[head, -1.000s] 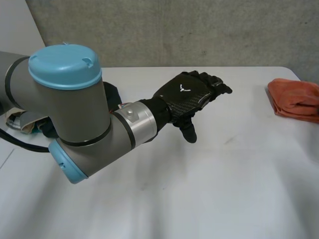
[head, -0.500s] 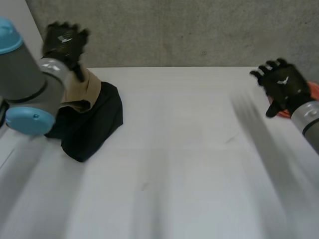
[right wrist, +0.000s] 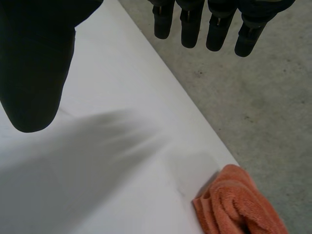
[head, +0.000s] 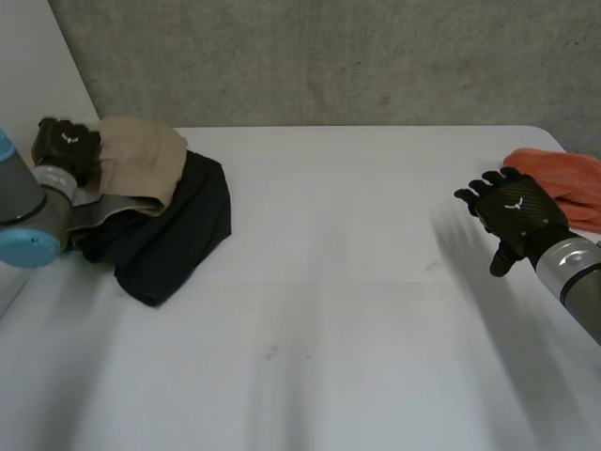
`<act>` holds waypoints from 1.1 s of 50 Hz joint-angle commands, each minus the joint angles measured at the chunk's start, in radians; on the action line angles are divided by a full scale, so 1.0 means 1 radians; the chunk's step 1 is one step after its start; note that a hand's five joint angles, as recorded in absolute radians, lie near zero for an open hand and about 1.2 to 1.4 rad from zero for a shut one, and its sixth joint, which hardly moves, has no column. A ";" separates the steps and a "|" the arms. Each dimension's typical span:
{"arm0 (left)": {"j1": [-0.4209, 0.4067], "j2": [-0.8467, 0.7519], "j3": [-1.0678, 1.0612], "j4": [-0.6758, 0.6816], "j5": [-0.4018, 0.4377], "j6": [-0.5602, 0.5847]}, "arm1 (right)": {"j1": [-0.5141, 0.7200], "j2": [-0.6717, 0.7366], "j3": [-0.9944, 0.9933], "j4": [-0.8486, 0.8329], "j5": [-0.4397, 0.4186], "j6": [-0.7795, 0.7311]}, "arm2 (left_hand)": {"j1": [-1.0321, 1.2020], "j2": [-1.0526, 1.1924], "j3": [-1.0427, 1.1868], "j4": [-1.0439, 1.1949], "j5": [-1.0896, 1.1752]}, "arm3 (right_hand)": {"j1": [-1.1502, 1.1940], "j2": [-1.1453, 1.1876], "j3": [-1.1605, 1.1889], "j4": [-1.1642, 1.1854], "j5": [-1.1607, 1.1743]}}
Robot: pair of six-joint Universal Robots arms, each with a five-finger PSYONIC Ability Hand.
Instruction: Fold the laundry.
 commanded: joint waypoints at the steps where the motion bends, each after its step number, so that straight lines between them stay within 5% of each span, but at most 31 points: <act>1: -0.084 0.238 -0.050 0.006 -0.001 -0.248 | -0.003 -0.084 -0.006 -0.003 0.007 0.013 | 0.401 0.214 0.216 0.200 0.267 | -0.044 -0.035 -0.033 -0.032 -0.048; 11: -0.368 0.475 -0.073 0.009 0.011 -0.620 | 0.000 -0.193 -0.030 -0.003 0.074 0.110 | 0.401 0.214 0.216 0.200 0.267 | -0.044 -0.035 -0.033 -0.032 -0.048; 16: -0.594 0.397 -0.088 0.002 0.017 -0.699 | -0.001 -0.246 -0.032 -0.003 0.085 0.194 | 0.401 0.214 0.216 0.200 0.267 | -0.044 -0.035 -0.033 -0.032 -0.048; 23: -0.739 0.210 -0.076 -0.004 0.008 -0.707 | -0.009 -0.276 -0.021 0.000 0.082 0.240 | 0.401 0.214 0.216 0.200 0.267 | -0.044 -0.035 -0.033 -0.032 -0.048; 24: -0.755 0.155 -0.075 -0.013 0.008 -0.704 | -0.020 -0.276 -0.015 0.002 0.079 0.240 | 0.320 0.133 0.135 0.119 0.186 | -0.044 -0.035 -0.033 -0.032 -0.048; 28: -0.790 0.092 -0.079 -0.098 0.011 -0.677 | -0.025 -0.268 -0.003 0.011 0.075 0.236 | -0.700 -0.887 -0.885 -0.901 -0.834 | -0.044 -0.035 -0.033 -0.032 -0.048; 35: -0.762 0.220 -0.105 -0.161 0.008 -0.601 | -0.018 -0.178 -0.007 0.029 0.064 0.228 | -0.796 -0.983 -0.981 -0.998 -0.930 | -0.044 -0.035 -0.033 -0.032 -0.048; 40: -0.583 0.382 -0.203 -0.110 0.011 -0.589 | 0.050 -0.127 -0.010 0.077 0.035 0.208 | -0.790 -0.977 -0.975 -0.992 -0.924 | -0.044 -0.035 -0.033 -0.032 -0.048; 46: -0.491 0.365 -0.251 -0.087 0.005 -0.531 | 0.210 -0.055 -0.020 0.079 0.009 0.202 | -0.770 -0.957 -0.955 -0.971 -0.904 | -0.044 -0.035 -0.033 -0.032 -0.048; 55: -0.318 0.120 -0.228 -0.089 0.002 -0.090 | 0.330 0.095 -0.073 0.079 0.033 0.115 | -0.731 -0.919 -0.917 -0.933 -0.866 | -0.044 -0.035 -0.033 -0.032 -0.048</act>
